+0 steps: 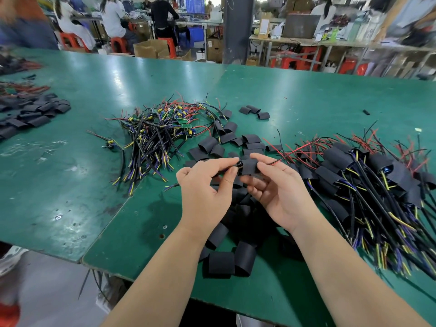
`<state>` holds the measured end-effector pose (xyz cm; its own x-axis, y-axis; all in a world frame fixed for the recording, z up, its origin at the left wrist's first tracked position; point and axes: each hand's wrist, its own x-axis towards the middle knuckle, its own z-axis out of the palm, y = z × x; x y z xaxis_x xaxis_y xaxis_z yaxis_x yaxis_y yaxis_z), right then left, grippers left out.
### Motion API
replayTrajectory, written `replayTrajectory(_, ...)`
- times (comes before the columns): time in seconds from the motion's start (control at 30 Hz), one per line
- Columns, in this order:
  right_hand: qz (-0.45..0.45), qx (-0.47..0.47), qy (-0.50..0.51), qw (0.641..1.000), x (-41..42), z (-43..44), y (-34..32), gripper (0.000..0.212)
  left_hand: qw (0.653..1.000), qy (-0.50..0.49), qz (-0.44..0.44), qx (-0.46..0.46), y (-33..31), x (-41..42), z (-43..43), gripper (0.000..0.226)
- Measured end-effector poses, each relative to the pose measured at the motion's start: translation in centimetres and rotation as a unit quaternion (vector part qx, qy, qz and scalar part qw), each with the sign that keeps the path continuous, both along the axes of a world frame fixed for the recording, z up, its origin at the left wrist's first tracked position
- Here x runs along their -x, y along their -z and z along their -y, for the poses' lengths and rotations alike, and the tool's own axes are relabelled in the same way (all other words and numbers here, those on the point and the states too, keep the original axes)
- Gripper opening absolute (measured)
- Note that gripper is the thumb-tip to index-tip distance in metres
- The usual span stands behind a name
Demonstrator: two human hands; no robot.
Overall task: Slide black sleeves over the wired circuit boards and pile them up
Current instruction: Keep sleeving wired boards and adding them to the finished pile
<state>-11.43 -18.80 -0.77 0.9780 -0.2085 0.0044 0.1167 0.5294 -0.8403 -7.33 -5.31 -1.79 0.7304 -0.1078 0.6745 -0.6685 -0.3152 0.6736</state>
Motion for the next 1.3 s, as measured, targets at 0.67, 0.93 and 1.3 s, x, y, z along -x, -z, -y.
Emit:
replayTrajectory(0.67, -0.033, -0.026, 0.003, 0.999, -0.40, -0.44, -0.03, 0.037, 1.000, 0.014, 0.009, 0.000, 0.17, 0.10, 0.28, 0.021)
replayTrajectory(0.93, -0.002, -0.052, 0.012, 0.999, -0.43, -0.41, -0.17, 0.022, 1.000, 0.010, -0.022, 0.018, 0.04, 0.02, 0.21, 0.011)
replayTrajectory(1.3, 0.002, 0.016, 0.010, 1.000, 0.02, -0.66, -0.76, 0.039, 0.998, 0.033, -0.022, 0.057, -0.05, 0.03, 0.18, 0.014)
